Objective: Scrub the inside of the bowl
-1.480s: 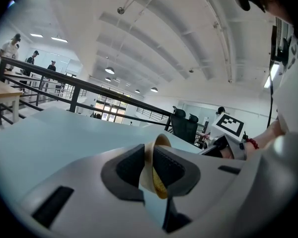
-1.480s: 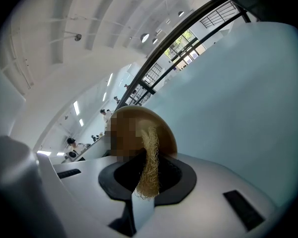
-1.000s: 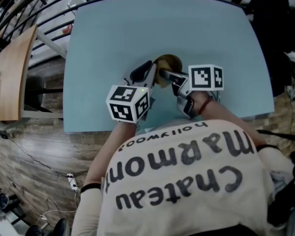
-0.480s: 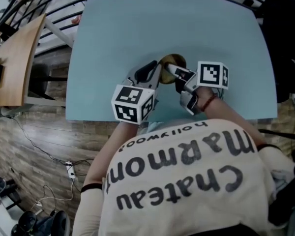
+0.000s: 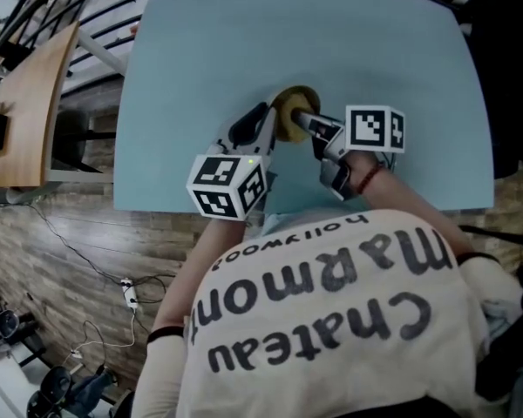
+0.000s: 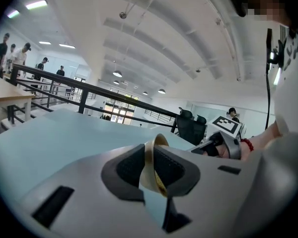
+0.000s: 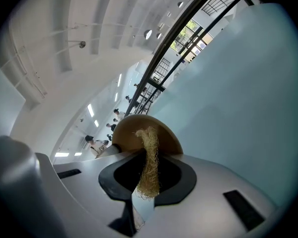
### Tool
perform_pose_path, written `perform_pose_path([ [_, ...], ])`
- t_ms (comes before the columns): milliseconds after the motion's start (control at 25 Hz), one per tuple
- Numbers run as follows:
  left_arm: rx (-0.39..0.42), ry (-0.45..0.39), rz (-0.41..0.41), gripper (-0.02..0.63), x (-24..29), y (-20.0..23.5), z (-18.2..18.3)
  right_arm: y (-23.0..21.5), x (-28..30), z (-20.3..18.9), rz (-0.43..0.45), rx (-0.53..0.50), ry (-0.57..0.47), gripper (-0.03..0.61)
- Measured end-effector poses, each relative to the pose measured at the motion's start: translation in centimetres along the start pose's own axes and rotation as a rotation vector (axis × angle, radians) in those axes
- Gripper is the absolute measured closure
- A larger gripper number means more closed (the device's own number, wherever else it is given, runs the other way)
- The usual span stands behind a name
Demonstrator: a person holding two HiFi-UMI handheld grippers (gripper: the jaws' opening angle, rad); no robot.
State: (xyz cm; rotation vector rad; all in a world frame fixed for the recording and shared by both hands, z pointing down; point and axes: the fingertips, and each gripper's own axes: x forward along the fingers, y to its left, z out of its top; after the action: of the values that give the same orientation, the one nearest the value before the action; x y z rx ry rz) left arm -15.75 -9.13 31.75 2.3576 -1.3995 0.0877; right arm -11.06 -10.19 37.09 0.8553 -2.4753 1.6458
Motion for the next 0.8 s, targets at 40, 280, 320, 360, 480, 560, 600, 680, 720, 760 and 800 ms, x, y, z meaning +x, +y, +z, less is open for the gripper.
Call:
perform_pose_path([
  [40, -0.015, -0.002, -0.003, 0.565, 0.4, -0.1, 0.0, -0.2, -0.2, 0.1, -0.003, 0.000, -0.003, 0.517],
  [280, -0.035, 0.046, -0.048, 0.565, 3.6, -1.5, -1.4, -2.6, -1.4, 0.2, -0.005, 0.063, -0.022, 0.517],
  [320, -0.040, 0.055, -0.061, 0.565, 4.3, -2.1, -1.6, -3.0, -1.9, 0.4, -0.006, 0.070, -0.026, 0.517],
  [360, -0.038, 0.064, -0.077, 0.565, 5.1, -2.8, -1.6, -3.4, -2.5, 0.7, -0.009, 0.078, -0.034, 0.517],
  [480, -0.007, 0.093, -0.120, 0.565, 7.2, -5.1, -1.8, -4.8, -4.4, 1.9, -0.010, 0.108, -0.061, 0.517],
  [560, -0.001, 0.113, -0.145, 0.565, 8.5, -6.9, -1.7, -5.5, -5.9, 3.0, -0.010, 0.122, -0.075, 0.517],
  [600, 0.000, 0.126, -0.160, 0.565, 9.2, -8.2, -1.5, -5.7, -7.1, 3.7, -0.012, 0.127, -0.085, 0.517],
  [680, -0.003, 0.146, -0.184, 0.565, 10.8, -11.1, -0.8, -6.0, -9.9, 5.6, -0.020, 0.133, -0.104, 0.517],
  [720, -0.004, 0.153, -0.190, 0.565, 11.5, -12.2, -0.6, -6.2, -11.0, 6.5, -0.024, 0.135, -0.111, 0.517],
  [760, -0.004, 0.161, -0.193, 0.565, 12.0, -12.8, -0.6, -6.4, -11.6, 7.0, -0.027, 0.140, -0.117, 0.517],
  [800, -0.003, 0.169, -0.194, 0.565, 12.3, -13.0, -1.0, -6.8, -11.9, 7.1, -0.028, 0.147, -0.124, 0.517],
])
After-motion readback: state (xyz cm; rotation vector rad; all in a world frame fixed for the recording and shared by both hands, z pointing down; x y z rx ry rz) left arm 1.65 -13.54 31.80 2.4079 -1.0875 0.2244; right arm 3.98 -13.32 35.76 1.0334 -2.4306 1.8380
